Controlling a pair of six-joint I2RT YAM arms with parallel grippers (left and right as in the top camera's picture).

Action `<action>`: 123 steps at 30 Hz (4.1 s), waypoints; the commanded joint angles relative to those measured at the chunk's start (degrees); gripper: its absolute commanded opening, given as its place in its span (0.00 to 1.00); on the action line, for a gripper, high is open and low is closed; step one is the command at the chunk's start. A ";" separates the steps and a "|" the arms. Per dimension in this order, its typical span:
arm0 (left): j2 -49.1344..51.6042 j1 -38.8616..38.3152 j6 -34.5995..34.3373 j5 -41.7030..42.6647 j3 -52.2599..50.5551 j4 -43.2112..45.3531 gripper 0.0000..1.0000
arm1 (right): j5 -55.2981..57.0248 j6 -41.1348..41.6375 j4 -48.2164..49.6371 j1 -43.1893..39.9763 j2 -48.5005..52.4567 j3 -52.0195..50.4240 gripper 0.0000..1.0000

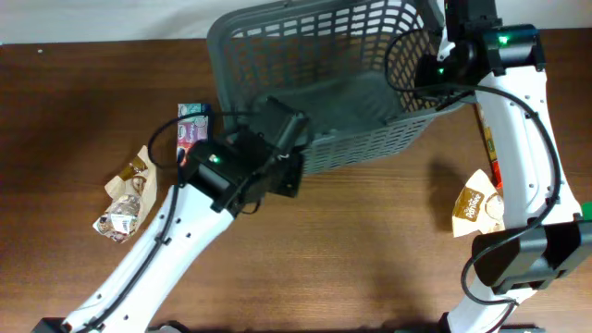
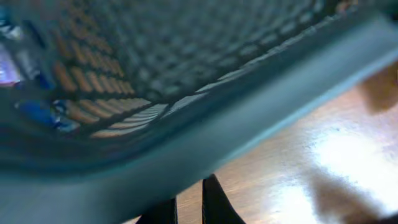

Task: Pack container
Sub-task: 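Lower the basket back onto the table center and release, then withdraw both grippers from the basket toward the table edges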

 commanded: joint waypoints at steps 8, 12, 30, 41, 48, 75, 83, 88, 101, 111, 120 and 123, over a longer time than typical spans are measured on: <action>0.31 7.10 2.54 -2.51 0.90 -1.33 0.02 | 1.79 -2.19 -4.39 0.33 0.37 0.70 0.04; 0.31 8.57 2.95 -2.49 0.90 -0.76 0.02 | 1.77 -2.16 -5.35 0.33 0.37 0.70 0.04; 0.17 9.77 4.22 -2.49 0.90 0.37 0.02 | 1.70 -2.19 -5.92 0.33 0.31 1.79 0.04; -7.69 9.79 5.22 -9.01 0.90 -0.07 0.02 | 0.07 -2.38 -6.49 0.15 0.24 26.36 0.04; -13.05 9.79 5.46 -17.20 0.90 -6.12 0.02 | 11.23 -2.10 -7.63 -3.98 0.24 36.33 0.04; -16.28 12.83 5.25 -20.48 0.90 -8.74 0.02 | -8.96 -1.60 1.97 -19.12 13.57 20.68 0.04; -16.28 12.83 5.22 -20.46 0.90 -8.72 0.02 | -11.89 -2.40 3.02 -17.66 14.45 20.65 0.04; -16.28 12.83 5.22 -20.46 0.90 -8.74 0.02 | -14.01 -2.38 4.42 -15.65 14.45 20.65 0.04; -16.28 12.83 5.22 -20.46 0.90 -9.14 0.02 | -13.99 -2.38 4.81 -12.00 14.45 20.65 0.04; -16.28 12.83 5.22 -20.46 0.90 -9.14 0.02 | -15.52 -2.34 4.74 -11.98 14.45 20.65 0.04; -16.26 12.83 5.22 -20.46 0.90 -9.14 0.02 | -16.96 -2.16 4.76 -10.05 14.45 20.65 0.04; -16.28 12.83 5.22 -20.46 0.90 -9.16 0.02 | -15.10 -2.16 4.70 -9.49 14.45 20.65 0.04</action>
